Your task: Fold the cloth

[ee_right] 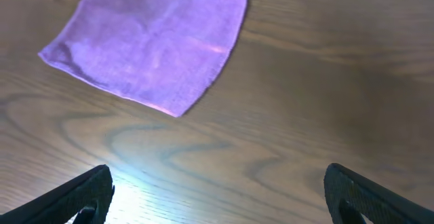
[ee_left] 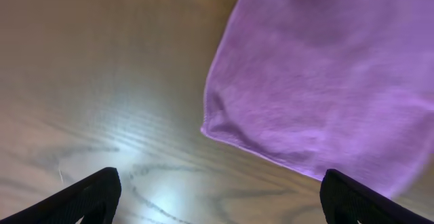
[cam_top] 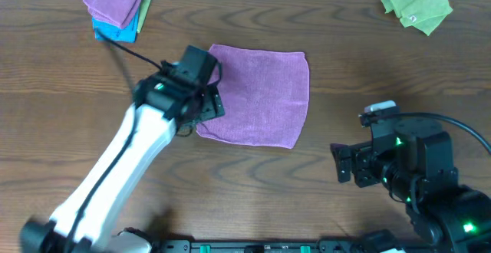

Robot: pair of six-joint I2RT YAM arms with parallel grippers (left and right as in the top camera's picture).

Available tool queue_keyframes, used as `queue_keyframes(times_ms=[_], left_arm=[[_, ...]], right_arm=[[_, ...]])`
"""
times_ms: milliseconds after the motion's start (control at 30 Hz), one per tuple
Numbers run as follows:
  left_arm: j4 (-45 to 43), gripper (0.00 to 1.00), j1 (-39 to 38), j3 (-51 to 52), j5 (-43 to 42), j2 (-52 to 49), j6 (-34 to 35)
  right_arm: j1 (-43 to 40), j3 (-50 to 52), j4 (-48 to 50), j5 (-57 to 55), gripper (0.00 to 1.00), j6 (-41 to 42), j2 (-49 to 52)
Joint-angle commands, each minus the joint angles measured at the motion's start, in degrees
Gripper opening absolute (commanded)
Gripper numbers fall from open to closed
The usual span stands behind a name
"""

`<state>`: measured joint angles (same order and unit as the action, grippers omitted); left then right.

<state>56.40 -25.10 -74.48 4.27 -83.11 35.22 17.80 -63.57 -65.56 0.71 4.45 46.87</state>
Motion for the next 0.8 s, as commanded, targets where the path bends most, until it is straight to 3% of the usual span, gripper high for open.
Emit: queue_keyframes(times_ms=[0, 133, 300, 433, 633, 767], left_arm=[[0.0, 0.95, 1.5, 0.0, 0.5, 7.6, -6.2], [1.6, 0.95, 7.9, 0.2, 0.3, 17.9, -10.2], [4.0, 0.95, 14.5, 2.2, -4.2, 22.8, -14.4], [3.1, 0.95, 16.6, 6.4, -7.6, 24.0, -14.5], [2.4, 0.95, 16.6, 9.4, -9.1, 24.0, -14.5], [1.9, 0.95, 16.6, 9.4, -9.0, 24.7, -14.5]], right_arm=[[1.9, -1.4, 0.5, 0.5, 0.99, -0.3, -0.4], [3.7, -5.8, 0.4, -2.1, 0.99, -0.3, -0.4], [7.0, -2.6, 0.1, -5.7, 0.99, 0.5, 2.9], [12.9, -1.4, 0.2, -10.4, 0.99, 2.3, 11.6], [26.0, -1.4, -0.2, -26.3, 0.99, 6.8, 25.9], [30.0, -1.4, -0.2, -34.4, 0.99, 10.5, 35.3]])
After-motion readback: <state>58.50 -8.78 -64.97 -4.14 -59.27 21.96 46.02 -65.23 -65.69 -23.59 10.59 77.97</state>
